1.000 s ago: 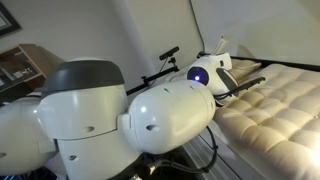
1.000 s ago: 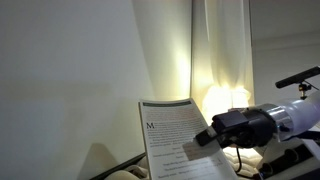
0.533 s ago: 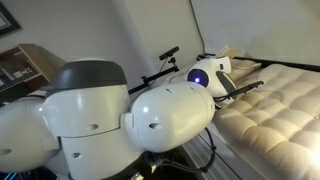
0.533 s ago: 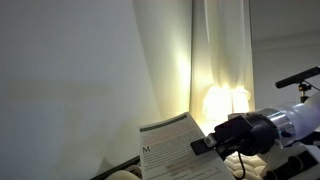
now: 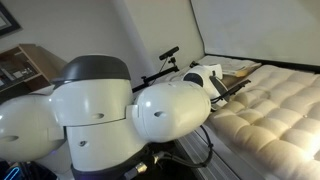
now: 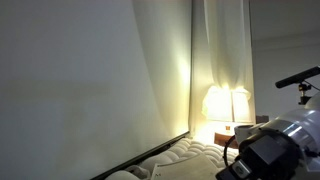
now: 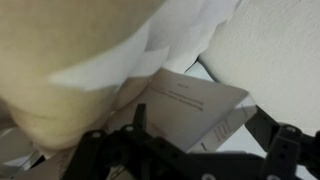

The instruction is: Flip over the book on the left pillow

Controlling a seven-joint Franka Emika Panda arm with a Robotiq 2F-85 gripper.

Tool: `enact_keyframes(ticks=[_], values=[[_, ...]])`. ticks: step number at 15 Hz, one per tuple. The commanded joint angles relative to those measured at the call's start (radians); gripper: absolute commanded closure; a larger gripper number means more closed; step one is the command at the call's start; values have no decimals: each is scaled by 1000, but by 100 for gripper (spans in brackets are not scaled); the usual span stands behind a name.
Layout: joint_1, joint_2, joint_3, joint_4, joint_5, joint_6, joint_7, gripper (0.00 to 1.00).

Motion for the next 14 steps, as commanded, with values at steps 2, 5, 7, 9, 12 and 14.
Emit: enact_keyframes(ticks=[2, 5, 7, 9, 12, 14], values=[[77, -194, -102, -125, -4, 0, 152, 0], [134, -273, -139, -193, -29, 0, 213, 0], [184, -356, -186, -225, -22, 0, 268, 0], [237, -444, -235, -249, -15, 0, 313, 0], [307, -514, -276, -261, -33, 0, 351, 0], [352, -565, -312, -253, -20, 0, 353, 0]])
